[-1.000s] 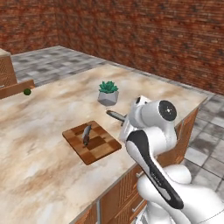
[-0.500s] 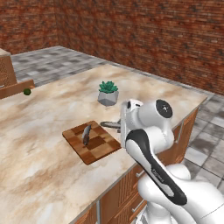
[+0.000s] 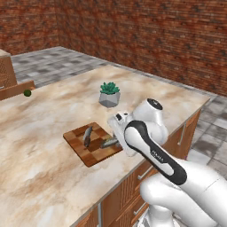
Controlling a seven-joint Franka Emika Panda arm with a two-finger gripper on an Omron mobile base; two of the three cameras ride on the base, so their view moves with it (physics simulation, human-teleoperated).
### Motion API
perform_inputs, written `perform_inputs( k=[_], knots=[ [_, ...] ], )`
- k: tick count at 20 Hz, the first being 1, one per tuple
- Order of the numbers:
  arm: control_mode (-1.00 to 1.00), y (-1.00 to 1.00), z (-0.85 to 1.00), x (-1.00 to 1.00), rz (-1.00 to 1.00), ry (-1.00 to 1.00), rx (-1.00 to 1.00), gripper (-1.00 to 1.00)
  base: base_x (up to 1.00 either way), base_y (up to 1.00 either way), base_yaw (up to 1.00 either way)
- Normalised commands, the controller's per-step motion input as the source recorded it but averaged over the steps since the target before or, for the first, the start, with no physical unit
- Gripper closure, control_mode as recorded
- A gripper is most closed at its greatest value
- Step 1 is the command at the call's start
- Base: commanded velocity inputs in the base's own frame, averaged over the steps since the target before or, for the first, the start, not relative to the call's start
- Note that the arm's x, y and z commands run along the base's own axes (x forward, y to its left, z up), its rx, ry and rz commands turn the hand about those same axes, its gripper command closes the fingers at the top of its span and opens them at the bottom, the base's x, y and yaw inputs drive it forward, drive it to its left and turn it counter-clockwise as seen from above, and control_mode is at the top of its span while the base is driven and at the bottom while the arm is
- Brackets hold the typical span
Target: Open the drawer on the left and place the cutting tools on the cutting board.
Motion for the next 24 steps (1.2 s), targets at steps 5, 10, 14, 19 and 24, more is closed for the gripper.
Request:
perform_inputs(
  k=[5,10,14,19,24],
  knots=[
    [-1.0,0.55,-0.13,0.05,0.19,0.11,-0.38,1.0,0.0,0.0,0.0],
    [-1.0,0.01,-0.01,-0.01,0.05,-0.03,-0.04,1.0,0.0,0.0,0.0],
    [-1.0,-0.1,-0.26,0.0,0.17,-0.13,-0.09,1.0,0.0,0.0,0.0],
    [-1.0,-0.22,-0.29,-0.08,0.14,-0.12,-0.01,1.0,0.0,0.0,0.0],
    [-1.0,-0.3,-0.28,0.21,0.14,-0.21,0.0,1.0,0.0,0.0,0.0]
  ],
)
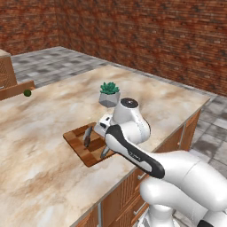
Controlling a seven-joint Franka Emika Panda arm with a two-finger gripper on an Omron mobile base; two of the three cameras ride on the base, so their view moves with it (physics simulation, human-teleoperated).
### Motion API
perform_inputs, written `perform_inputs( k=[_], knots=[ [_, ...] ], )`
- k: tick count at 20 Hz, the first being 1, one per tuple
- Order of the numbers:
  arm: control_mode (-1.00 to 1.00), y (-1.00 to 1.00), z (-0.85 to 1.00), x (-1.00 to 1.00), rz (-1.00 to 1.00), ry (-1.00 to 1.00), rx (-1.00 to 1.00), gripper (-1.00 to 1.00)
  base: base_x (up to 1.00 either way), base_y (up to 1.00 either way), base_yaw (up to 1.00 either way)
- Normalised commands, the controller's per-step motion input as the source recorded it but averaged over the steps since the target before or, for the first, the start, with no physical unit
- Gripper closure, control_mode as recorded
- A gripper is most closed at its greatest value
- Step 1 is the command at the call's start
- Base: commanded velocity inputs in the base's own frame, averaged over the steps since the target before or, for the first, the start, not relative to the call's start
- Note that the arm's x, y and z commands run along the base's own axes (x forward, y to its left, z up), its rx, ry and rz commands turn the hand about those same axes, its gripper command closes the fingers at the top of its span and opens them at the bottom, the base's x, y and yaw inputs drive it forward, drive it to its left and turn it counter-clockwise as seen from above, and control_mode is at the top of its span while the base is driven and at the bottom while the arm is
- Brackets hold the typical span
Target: Open the drawer on the left and place the cutting tools on the cutting board.
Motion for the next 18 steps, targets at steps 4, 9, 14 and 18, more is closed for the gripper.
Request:
perform_inputs(
  k=[4,9,14,18],
  knots=[
    [-1.0,0.0,-0.15,0.49,0.09,-0.12,0.0,1.0,0.0,0.0,0.0],
    [-1.0,0.0,-0.07,0.51,0.04,-0.04,0.0,1.0,0.0,0.0,0.0],
    [-1.0,0.08,-0.01,0.51,0.0,0.0,-0.04,1.0,0.0,0.0,0.0],
    [-1.0,0.1,-0.08,0.43,0.0,0.0,-0.08,1.0,0.0,0.0,0.0]
  ],
)
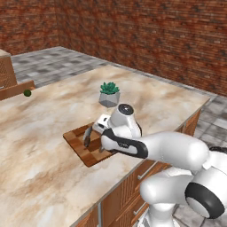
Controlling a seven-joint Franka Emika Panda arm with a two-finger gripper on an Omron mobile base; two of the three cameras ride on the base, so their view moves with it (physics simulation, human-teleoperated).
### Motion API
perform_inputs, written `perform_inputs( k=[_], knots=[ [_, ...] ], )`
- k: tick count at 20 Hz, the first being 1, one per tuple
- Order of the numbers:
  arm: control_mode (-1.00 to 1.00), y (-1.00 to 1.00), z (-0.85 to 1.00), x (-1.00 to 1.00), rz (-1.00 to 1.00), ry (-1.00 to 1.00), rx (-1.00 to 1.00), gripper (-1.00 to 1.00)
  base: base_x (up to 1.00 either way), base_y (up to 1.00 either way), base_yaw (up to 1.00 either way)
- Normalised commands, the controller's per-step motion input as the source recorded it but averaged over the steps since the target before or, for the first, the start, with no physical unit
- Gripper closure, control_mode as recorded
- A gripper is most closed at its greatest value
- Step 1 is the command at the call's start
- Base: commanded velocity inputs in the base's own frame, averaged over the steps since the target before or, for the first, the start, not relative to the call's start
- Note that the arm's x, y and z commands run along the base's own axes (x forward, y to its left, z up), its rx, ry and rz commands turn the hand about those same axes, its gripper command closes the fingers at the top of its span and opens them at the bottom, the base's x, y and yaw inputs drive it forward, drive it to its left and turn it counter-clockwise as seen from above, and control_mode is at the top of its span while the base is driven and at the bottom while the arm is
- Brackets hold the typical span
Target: Open the drawer on the left and place the cutting tools on the cutting board.
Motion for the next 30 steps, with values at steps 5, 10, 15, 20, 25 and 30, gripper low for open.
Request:
perform_inputs(
  k=[5,10,15,20,25,30],
  knots=[
    [-1.0,0.14,-0.17,0.24,0.0,0.02,-0.09,1.0,0.0,0.0,0.0],
    [-1.0,0.16,-0.34,0.05,0.03,0.02,-0.09,1.0,0.0,0.0,0.0],
    [-1.0,0.11,-0.31,0.1,0.03,0.02,-0.05,1.0,0.0,0.0,0.0],
    [-1.0,0.06,-0.15,0.3,0.01,0.0,-0.01,1.0,0.0,0.0,0.0],
    [-1.0,0.0,-0.04,0.58,0.0,0.0,0.0,-1.0,0.0,0.0,0.0],
    [-1.0,0.0,-0.03,0.15,0.0,0.0,0.0,-1.0,0.0,0.0,0.0]
  ],
)
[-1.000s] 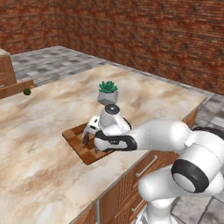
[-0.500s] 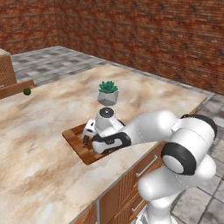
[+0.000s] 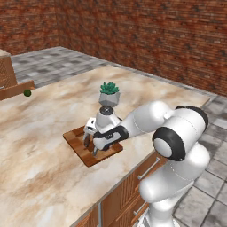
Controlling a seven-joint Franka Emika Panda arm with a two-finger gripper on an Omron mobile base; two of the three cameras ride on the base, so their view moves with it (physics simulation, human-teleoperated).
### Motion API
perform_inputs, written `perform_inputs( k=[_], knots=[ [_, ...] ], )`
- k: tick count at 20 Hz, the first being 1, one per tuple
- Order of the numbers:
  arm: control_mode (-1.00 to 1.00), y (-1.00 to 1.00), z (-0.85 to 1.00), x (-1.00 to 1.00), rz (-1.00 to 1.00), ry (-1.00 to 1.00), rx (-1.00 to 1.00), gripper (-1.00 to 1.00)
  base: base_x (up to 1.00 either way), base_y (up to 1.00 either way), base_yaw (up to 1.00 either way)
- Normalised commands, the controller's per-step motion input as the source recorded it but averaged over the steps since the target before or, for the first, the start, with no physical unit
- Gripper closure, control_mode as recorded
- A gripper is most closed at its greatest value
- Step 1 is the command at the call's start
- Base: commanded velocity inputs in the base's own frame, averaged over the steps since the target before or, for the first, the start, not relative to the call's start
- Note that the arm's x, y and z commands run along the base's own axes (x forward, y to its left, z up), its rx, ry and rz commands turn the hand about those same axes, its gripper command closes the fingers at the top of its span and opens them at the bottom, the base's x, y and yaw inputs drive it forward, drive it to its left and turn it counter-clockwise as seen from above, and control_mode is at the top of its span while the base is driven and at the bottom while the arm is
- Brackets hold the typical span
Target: Open the drawer on the left and place the cutting tools on the cutting board.
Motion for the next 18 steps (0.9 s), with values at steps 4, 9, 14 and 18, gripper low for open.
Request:
perform_inputs(
  k=[4,9,14,18],
  knots=[
    [-1.0,0.0,0.0,0.0,0.0,0.0,0.0,-1.0,0.0,0.0,0.0],
    [-1.0,-0.37,0.31,-0.48,0.02,-0.05,0.09,-1.0,0.0,0.0,0.0],
    [-1.0,-1.0,0.82,-1.0,0.01,-0.24,0.24,-1.0,0.0,0.0,0.0],
    [-1.0,-0.97,0.99,-1.0,0.0,-0.25,0.21,-1.0,0.0,0.0,0.0]
  ],
)
